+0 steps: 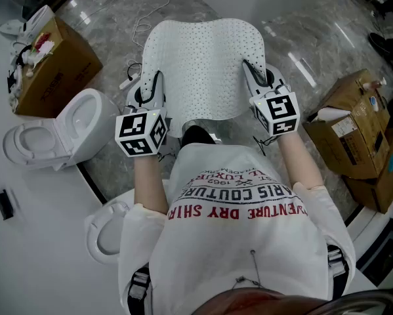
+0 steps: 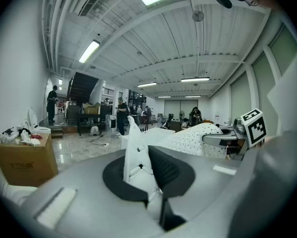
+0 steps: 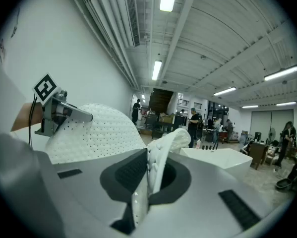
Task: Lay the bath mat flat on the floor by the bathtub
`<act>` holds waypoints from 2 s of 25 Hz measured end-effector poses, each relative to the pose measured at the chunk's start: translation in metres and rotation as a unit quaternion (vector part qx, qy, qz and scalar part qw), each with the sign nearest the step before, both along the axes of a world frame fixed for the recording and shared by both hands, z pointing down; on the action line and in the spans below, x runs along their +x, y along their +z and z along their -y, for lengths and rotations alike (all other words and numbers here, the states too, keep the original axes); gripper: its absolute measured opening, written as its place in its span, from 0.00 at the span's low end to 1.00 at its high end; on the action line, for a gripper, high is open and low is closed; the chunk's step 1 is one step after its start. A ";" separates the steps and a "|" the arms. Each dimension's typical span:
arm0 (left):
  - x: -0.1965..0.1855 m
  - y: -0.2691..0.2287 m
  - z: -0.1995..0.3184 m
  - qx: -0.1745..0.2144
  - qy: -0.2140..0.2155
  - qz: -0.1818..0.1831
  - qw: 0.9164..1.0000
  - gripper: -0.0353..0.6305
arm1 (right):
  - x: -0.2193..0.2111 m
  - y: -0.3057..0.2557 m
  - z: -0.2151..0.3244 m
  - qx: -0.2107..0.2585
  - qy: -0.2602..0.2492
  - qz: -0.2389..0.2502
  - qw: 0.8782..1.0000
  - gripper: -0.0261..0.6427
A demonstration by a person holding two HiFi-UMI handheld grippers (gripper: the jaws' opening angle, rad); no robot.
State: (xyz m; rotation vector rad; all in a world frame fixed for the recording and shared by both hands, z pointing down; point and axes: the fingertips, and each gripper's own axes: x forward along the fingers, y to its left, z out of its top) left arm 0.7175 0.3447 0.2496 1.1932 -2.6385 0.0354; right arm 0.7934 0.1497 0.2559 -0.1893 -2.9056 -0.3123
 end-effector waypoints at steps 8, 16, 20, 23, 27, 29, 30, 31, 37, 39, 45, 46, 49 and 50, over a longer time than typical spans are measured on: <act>-0.006 0.005 0.002 -0.002 -0.004 -0.003 1.000 0.08 | -0.008 0.006 0.002 -0.004 -0.004 -0.008 1.000 0.06; -0.016 0.019 0.000 -0.004 -0.014 -0.029 0.999 0.08 | -0.019 0.020 0.007 -0.037 -0.008 -0.028 0.999 0.06; -0.031 0.032 -0.004 -0.013 -0.020 -0.044 0.999 0.08 | -0.038 0.033 0.003 -0.042 -0.018 -0.045 0.998 0.06; -0.053 0.040 -0.011 -0.017 -0.030 -0.049 0.998 0.08 | -0.065 0.041 -0.005 -0.045 -0.031 -0.054 0.997 0.06; -0.102 0.048 -0.025 -0.018 -0.035 -0.055 0.998 0.08 | -0.116 0.048 -0.020 -0.046 -0.043 -0.064 0.996 0.06; -0.135 0.047 -0.033 -0.017 -0.036 -0.056 0.998 0.08 | -0.148 0.047 -0.028 -0.046 -0.042 -0.066 0.996 0.06; -0.152 0.046 -0.037 -0.016 -0.036 -0.056 0.998 0.08 | -0.165 0.046 -0.032 -0.046 -0.041 -0.066 0.996 0.06; -0.170 0.045 -0.041 -0.015 -0.037 -0.056 0.998 0.08 | -0.182 0.045 -0.036 -0.046 -0.040 -0.066 0.996 0.06; -0.287 0.037 -0.064 0.000 -0.012 -0.052 0.999 0.08 | -0.294 0.040 -0.060 -0.035 -0.020 -0.072 0.997 0.06; -0.326 0.035 -0.071 -0.001 0.005 -0.053 0.999 0.08 | -0.330 0.037 -0.070 -0.032 -0.012 -0.074 0.997 0.06; -0.426 0.031 -0.089 -0.002 0.024 -0.060 0.998 0.08 | -0.419 0.033 -0.087 -0.025 0.007 -0.083 0.996 0.06; -0.440 0.032 -0.090 -0.002 0.023 -0.063 0.998 0.08 | -0.431 0.035 -0.087 -0.025 0.008 -0.086 0.996 0.06; -0.474 0.041 -0.087 -0.006 0.022 -0.076 0.997 0.08 | -0.465 0.044 -0.085 -0.027 0.009 -0.098 0.995 0.06; -0.484 0.045 -0.085 -0.008 0.024 -0.081 0.996 0.08 | -0.476 0.048 -0.083 -0.027 0.009 -0.101 0.994 0.06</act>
